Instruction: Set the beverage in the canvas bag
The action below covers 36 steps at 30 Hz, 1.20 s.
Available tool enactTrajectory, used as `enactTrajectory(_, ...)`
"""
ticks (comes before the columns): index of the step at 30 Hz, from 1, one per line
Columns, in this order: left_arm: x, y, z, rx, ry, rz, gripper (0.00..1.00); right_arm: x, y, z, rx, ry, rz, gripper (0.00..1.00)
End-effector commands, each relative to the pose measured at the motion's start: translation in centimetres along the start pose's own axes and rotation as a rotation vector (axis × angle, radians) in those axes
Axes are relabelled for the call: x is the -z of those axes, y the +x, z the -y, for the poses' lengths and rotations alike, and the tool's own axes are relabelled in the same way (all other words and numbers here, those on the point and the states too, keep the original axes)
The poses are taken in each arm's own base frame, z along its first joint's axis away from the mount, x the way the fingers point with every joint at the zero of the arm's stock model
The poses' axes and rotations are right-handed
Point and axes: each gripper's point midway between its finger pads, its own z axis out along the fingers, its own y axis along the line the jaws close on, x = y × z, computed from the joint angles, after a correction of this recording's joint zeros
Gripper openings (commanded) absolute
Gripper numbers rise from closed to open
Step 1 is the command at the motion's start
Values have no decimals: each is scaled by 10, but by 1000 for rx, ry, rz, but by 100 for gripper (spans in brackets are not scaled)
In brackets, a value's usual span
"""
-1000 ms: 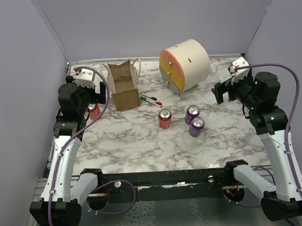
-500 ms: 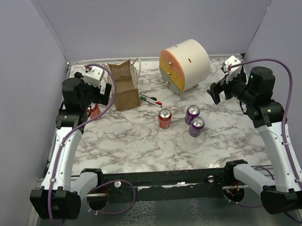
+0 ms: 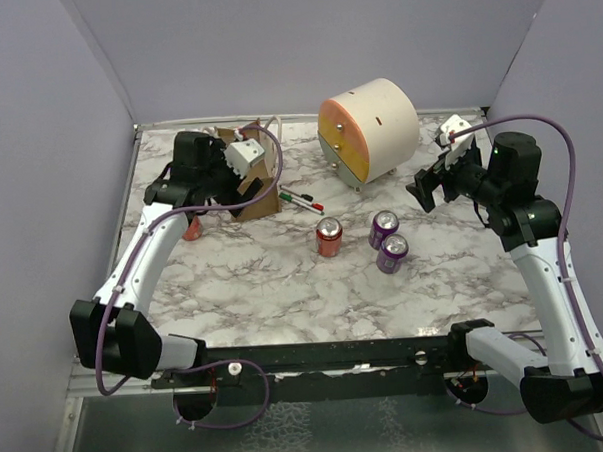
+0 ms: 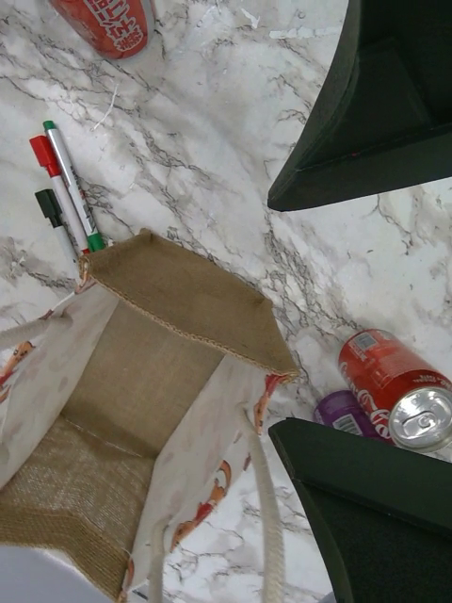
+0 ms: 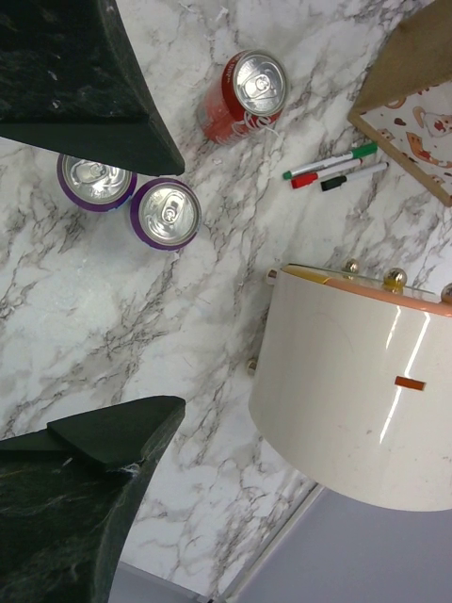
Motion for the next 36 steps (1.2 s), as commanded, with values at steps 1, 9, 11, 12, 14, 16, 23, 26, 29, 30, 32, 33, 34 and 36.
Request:
enactTrajectory(1, -11, -11, 6, -58, 77, -25, 93, -1, 2, -9, 2, -46, -2, 99)
enactTrajectory(9, -43, -15, -1, -85, 151, -108, 87, -1, 9, -17, -10, -77, -15, 99)
enactTrajectory(11, -52, -12, -1, -93, 171, -134, 85, -2, 11, -17, -12, -79, -19, 99)
enactTrajectory(12, -57, -10, -2, -96, 179, -147, 83, -2, 11, -17, -13, -79, -22, 99)
enactTrajectory(14, -67, -5, -1, -103, 204, -177, 79, -2, 12, -17, -14, -79, -24, 99)
enactTrajectory(16, -76, 1, 0, -108, 233, -211, 74, -2, 13, -18, -15, -80, -27, 99)
enactTrajectory(23, -91, 20, 15, -109, 312, -312, 35, 0, 21, -20, -20, -79, -45, 99)
enactTrajectory(26, -83, 24, 26, -109, 342, -340, 20, 1, 23, -21, -21, -79, -55, 99)
enactTrajectory(29, -68, 23, 43, -107, 362, -353, 4, 2, 25, -21, -16, -77, -62, 99)
enactTrajectory(30, -63, 22, 50, -106, 367, -354, 1, 3, 26, -21, -16, -76, -63, 99)
enactTrajectory(32, -51, 24, 68, -108, 381, -362, 0, 3, 27, -21, -14, -75, -66, 99)
enactTrajectory(33, -44, 25, 77, -111, 387, -365, 0, 3, 28, -22, -14, -77, -67, 99)
enactTrajectory(34, -35, 27, 86, -114, 391, -366, 0, 2, 29, -22, -13, -79, -70, 99)
enactTrajectory(36, -23, 35, 103, -111, 396, -384, 0, 2, 31, -23, -12, -83, -73, 99)
